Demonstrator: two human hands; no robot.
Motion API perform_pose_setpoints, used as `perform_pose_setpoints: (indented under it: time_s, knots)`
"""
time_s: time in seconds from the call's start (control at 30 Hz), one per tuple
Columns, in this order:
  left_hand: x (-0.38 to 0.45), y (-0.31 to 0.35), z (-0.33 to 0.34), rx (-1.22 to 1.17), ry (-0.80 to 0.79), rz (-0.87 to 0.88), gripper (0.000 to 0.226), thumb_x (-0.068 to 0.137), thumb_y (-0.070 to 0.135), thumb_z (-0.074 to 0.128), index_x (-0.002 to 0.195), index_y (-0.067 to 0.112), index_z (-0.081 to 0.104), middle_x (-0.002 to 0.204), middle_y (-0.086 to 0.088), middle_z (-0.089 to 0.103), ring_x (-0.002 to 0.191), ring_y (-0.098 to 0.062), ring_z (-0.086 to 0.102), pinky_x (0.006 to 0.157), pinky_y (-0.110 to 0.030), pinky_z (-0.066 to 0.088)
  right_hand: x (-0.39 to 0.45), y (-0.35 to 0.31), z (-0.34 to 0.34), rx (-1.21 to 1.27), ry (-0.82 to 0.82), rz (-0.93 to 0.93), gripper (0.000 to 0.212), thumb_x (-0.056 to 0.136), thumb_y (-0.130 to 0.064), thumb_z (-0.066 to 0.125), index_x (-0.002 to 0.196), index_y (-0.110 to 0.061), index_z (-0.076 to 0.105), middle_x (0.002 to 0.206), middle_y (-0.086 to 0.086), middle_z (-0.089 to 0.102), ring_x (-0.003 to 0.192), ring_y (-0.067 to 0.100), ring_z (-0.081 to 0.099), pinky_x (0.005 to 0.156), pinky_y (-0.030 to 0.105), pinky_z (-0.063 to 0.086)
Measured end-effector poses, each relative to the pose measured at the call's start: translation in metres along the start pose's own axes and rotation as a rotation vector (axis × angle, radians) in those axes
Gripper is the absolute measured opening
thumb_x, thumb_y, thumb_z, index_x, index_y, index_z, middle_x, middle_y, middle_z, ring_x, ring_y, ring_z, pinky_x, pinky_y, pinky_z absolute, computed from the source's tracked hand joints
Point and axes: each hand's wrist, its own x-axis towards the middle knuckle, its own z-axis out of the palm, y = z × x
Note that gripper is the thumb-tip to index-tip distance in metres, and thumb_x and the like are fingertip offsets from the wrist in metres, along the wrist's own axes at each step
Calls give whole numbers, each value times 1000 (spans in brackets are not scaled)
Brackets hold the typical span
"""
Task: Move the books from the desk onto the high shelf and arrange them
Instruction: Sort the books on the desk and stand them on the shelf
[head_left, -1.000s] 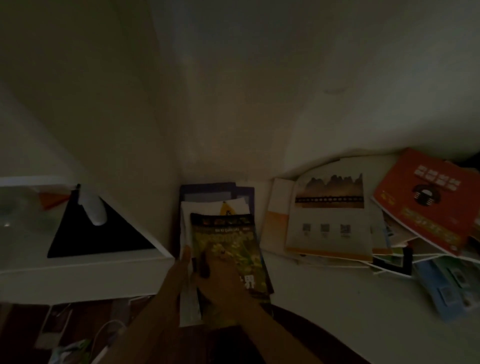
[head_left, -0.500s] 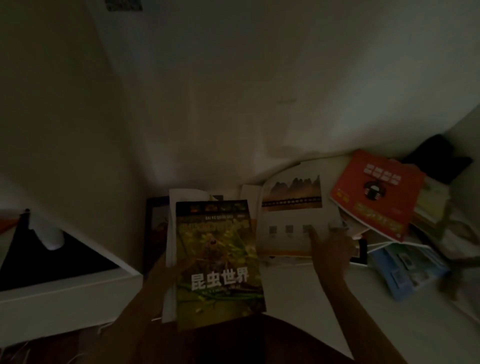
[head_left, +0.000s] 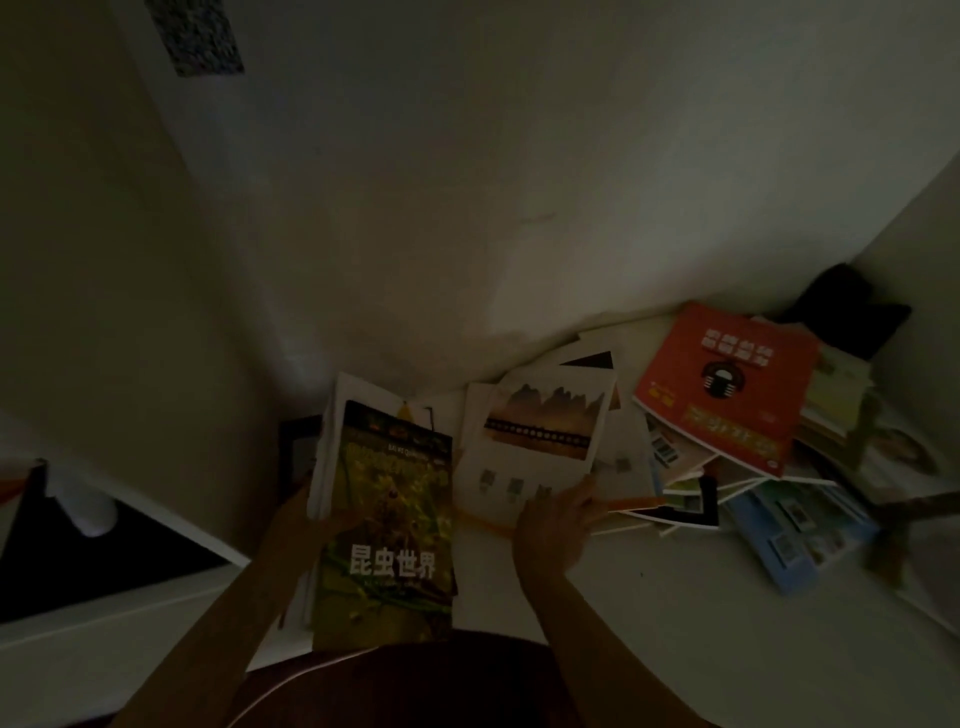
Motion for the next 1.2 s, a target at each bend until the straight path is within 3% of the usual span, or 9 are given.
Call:
perform_pose_setpoints:
  time_s: [0.13,0.4,0.57,0.7,0.8,0.9,1.03,1.13,1.2]
  knots:
    - [-2,-13,-5,-55,58,-27,58,81,7,69,134,10,45,122,-17,56,93,-24,54,81,-35,46,1,-8,-25,320,51,-102,64,94,-16,50,148,-17,16,134,15,50,112,33,55,85,39,45]
    - [-8,-24,-12,-153,79,-98,49,81,28,69,126,16,51,104,-6,61,86,-21,60,80,-36,50,-74,-34,-24,-115,-208,-886,57,92,-8,42,146,-23,29,133,12,49,101,30,58,76,35,50]
    - [-10,-29,-16,-230,77,-200,71,69,63,66,121,16,57,114,-11,63,99,-28,62,87,-43,52,-137,-34,32,-12,-652,-719,48,98,-31,36,144,-18,32,140,8,46,124,22,48,98,25,39]
    - [-10,-34,-17,-135,85,-131,37,77,11,73,110,12,57,107,-15,62,78,-18,60,68,-31,50,-112,-14,34,296,-981,-448,33,98,-32,47,125,-16,56,113,-8,62,101,6,58,88,16,49]
    - [-10,-38,-19,-118,86,-86,45,77,1,71,118,10,55,100,-9,62,76,-13,58,69,-30,49,-77,9,28,375,-760,-321,28,95,-29,53,116,-13,60,110,0,63,96,11,62,89,30,51]
    - [-19,-33,-20,-161,7,-42,46,76,5,73,119,14,56,95,0,66,81,-14,64,62,-26,56,-52,18,20,368,-534,-173,61,88,-31,64,138,-10,38,141,9,40,124,23,45,97,32,41]
    - [-51,-12,-20,-167,-118,13,80,46,33,91,117,14,59,84,1,73,75,-14,70,58,-26,56,-43,8,7,745,-883,35,87,73,-55,72,141,-15,36,137,7,50,121,25,52,96,36,44]
    - [-85,7,-24,-181,-99,73,95,17,50,91,103,25,60,76,3,72,69,-13,68,54,-24,54,-52,7,-21,1045,-1081,15,39,87,-28,58,119,-7,56,91,9,73,83,20,71,68,31,57]
    - [-108,21,-28,-136,-61,136,87,33,42,93,111,22,59,88,-2,70,78,-17,67,61,-30,54,-59,8,-42,1032,-1113,-113,24,88,-16,55,109,-6,59,87,10,71,81,23,71,66,32,57]
